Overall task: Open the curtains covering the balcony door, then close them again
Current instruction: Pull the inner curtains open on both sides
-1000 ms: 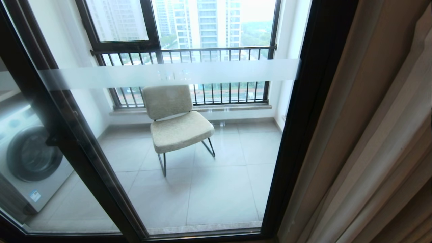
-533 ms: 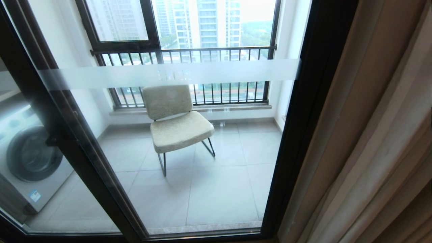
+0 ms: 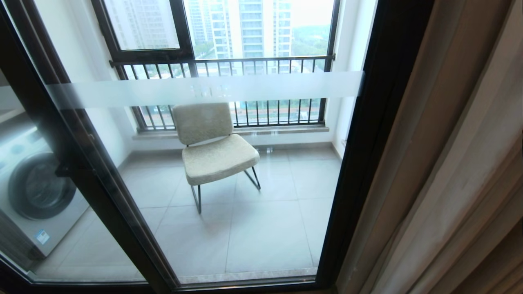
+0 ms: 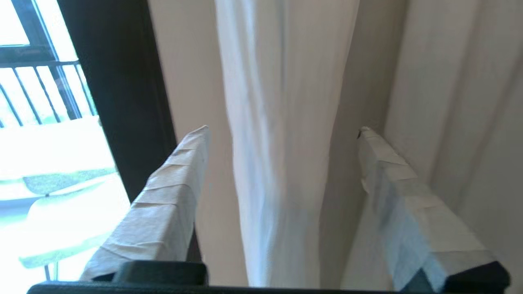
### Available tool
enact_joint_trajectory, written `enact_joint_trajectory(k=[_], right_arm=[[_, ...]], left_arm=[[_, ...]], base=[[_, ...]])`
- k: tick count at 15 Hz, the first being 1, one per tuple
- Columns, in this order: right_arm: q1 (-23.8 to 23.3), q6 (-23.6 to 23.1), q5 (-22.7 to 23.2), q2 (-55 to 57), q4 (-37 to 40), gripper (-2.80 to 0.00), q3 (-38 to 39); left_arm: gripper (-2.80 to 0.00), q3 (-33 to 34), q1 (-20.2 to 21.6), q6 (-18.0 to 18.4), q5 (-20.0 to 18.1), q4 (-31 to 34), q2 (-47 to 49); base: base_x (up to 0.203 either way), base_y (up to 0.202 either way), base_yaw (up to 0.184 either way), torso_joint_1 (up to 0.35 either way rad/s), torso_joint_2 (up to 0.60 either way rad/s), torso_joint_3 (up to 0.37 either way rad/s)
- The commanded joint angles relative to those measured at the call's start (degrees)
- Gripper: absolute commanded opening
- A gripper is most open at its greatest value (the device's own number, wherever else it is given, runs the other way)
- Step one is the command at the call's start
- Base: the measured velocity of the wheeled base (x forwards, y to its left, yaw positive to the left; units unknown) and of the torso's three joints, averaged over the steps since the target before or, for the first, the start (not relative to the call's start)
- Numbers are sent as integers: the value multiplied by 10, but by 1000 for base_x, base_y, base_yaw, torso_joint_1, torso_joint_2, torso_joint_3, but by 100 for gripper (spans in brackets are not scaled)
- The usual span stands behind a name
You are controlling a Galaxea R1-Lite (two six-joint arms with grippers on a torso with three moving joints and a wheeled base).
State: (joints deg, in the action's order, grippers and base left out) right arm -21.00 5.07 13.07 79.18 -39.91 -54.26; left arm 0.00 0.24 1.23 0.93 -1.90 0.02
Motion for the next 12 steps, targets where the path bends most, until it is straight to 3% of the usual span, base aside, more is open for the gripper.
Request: enact_joint_trajectory(k=[1, 6, 12], right_arm=[[0, 0, 7, -53, 1, 0, 38], [0, 0, 19, -138, 39, 0, 103], [-1, 0, 18, -179, 52, 0, 128]], left_arm=[[-280, 0, 0, 0, 0, 0, 0], [-280, 0, 0, 0, 0, 0, 0], [-280, 0, 0, 0, 0, 0, 0]], base=[[0, 0, 0, 0, 0, 0], [0, 0, 0, 0, 0, 0], [0, 0, 0, 0, 0, 0]])
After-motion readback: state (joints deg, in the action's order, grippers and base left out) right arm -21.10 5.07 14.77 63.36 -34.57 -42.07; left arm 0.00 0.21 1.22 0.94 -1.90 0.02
